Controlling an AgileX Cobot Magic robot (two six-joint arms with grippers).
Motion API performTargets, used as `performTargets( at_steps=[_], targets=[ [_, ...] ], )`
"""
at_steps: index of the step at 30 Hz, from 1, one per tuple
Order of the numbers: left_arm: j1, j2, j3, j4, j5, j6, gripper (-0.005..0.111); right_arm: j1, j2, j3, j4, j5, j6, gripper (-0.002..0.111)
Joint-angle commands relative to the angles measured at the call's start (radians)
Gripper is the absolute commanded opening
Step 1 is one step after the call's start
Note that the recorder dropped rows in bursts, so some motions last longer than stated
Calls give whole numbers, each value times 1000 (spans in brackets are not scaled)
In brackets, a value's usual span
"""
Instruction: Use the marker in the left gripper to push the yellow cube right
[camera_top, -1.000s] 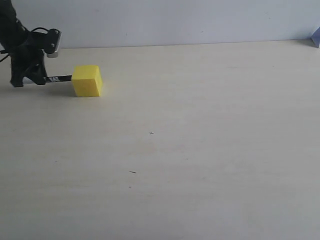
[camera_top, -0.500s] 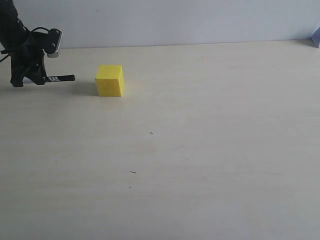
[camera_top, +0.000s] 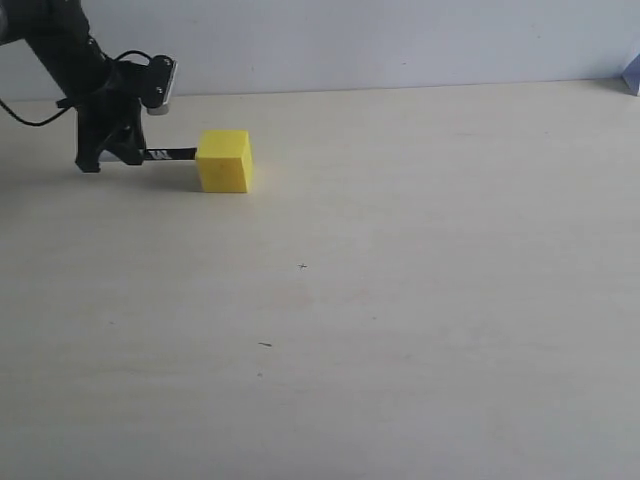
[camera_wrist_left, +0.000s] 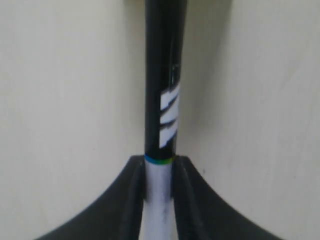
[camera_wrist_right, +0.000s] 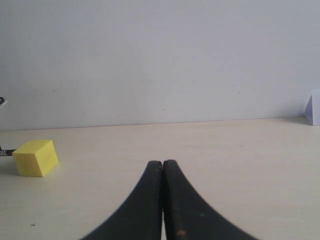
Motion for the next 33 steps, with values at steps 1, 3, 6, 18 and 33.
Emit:
performTargets(
  at_steps=[1, 3, 6, 18, 33],
  targets=[
    [-54, -3, -4, -24, -8, 18, 0, 1, -5, 5, 0, -8, -2, 0],
    [-54, -3, -4, -14, -6, 13, 0, 1, -5, 5, 0, -8, -2, 0],
    [-28, -3, -4, 9, -4, -30, 0, 1, -5, 5, 0, -8, -2, 0],
    [42, 2, -4, 9, 41, -66, 0, 1, -5, 5, 0, -8, -2, 0],
    [7, 31, -30, 55, 54, -100, 0, 1, -5, 5, 0, -8, -2, 0]
  ],
)
